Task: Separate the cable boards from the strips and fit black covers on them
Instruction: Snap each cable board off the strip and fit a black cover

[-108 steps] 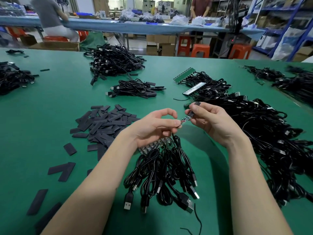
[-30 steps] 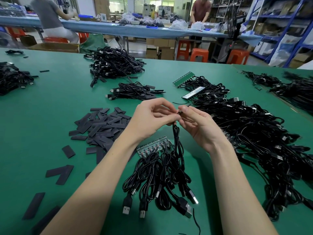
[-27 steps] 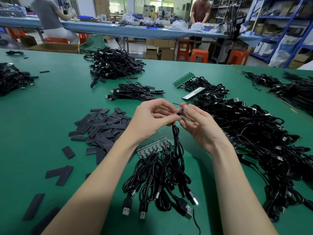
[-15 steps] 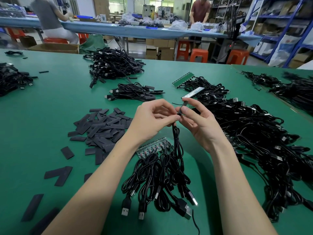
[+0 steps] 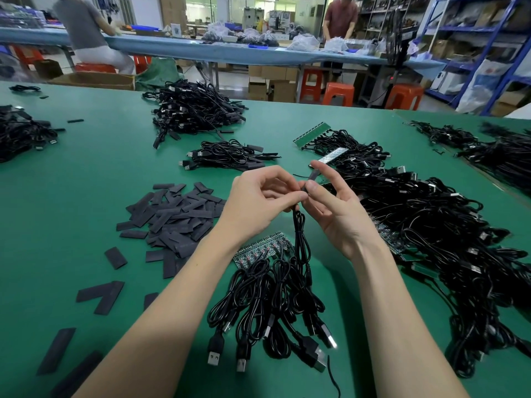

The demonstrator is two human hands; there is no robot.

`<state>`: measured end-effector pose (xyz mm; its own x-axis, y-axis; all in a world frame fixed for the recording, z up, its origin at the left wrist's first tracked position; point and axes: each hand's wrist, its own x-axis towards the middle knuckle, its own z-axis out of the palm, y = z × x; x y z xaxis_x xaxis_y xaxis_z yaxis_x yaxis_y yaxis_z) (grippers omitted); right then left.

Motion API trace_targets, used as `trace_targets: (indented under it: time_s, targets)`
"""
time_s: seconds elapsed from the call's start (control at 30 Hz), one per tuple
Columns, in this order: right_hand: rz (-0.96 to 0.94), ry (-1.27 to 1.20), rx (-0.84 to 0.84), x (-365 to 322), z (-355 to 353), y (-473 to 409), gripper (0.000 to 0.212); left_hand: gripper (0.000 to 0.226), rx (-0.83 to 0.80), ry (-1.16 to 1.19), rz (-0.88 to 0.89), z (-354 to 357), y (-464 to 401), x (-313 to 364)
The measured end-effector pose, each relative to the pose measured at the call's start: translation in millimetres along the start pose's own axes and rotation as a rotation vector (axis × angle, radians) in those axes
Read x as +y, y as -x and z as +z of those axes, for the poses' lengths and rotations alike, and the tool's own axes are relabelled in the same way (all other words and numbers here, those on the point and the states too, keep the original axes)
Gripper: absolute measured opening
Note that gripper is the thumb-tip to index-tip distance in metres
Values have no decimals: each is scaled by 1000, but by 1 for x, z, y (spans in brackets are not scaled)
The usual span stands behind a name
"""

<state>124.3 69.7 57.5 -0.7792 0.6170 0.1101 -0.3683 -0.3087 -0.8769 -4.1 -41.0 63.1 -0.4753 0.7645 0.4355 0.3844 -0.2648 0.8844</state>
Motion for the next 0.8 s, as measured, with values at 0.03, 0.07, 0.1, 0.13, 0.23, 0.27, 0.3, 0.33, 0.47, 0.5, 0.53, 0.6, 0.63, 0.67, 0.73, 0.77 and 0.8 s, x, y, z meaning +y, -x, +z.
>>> trace_targets:
  time_s: [0.03, 0.07, 0.1, 0.13, 0.23, 0.27, 0.3, 0.33, 0.47, 0.5, 0.53, 0.6, 0.63, 0.67, 0.73, 0.77, 0.8]
  targets:
    - [2, -5, -1, 0, 0, 0, 56, 12, -5, 5, -3, 0, 0, 0]
    - [-2, -9, -3, 0, 0, 1, 56, 12, -10, 8, -5, -1, 0, 1]
    - [-9, -9, -6, 0, 0, 1, 55, 12, -13, 13, -8, -1, 0, 1]
    - [-18, -6, -6, -1, 0, 1, 54, 13, -15, 18, -11, -1, 0, 1]
    - [-37, 13, 4, -1, 3, 1, 51, 12, -17, 32, -20, -1, 1, 1]
    - [-40, 19, 8, -1, 3, 1, 49, 12, -19, 37, -23, -1, 1, 1]
    - [-42, 22, 8, -1, 4, 1, 46, 13, -23, 40, -27, -1, 1, 1]
    - [-42, 21, 9, -1, 3, 2, 42, 13, -28, 42, -29, -1, 1, 1]
    - [-46, 21, 42, -1, 3, 2, 32, 13, -44, 60, -29, 0, 1, 1]
    - [-47, 19, 53, -1, 4, 2, 31, 13, -46, 63, -26, 1, 1, 1]
    - [-47, 17, 61, -1, 4, 2, 30, 13, -46, 65, -24, 1, 2, 0]
    - [-40, 10, 71, -1, 4, 2, 30, 13, -46, 64, -25, 1, 2, 0]
    - [-35, 7, 75, -1, 5, 2, 30, 13, -46, 62, -28, 0, 2, 0]
    - [-33, 6, 81, -2, 5, 2, 30, 13, -47, 60, -29, 0, 2, 0]
    - [-33, 8, 86, -3, 5, 1, 30, 13, -48, 50, -25, 0, 1, -1]
    - [-34, 12, 84, -3, 5, 1, 28, 13, -52, 41, -19, 0, 1, -1]
    - [-33, 19, 80, -4, 4, 1, 26, 14, -58, 33, -15, 0, 1, -1]
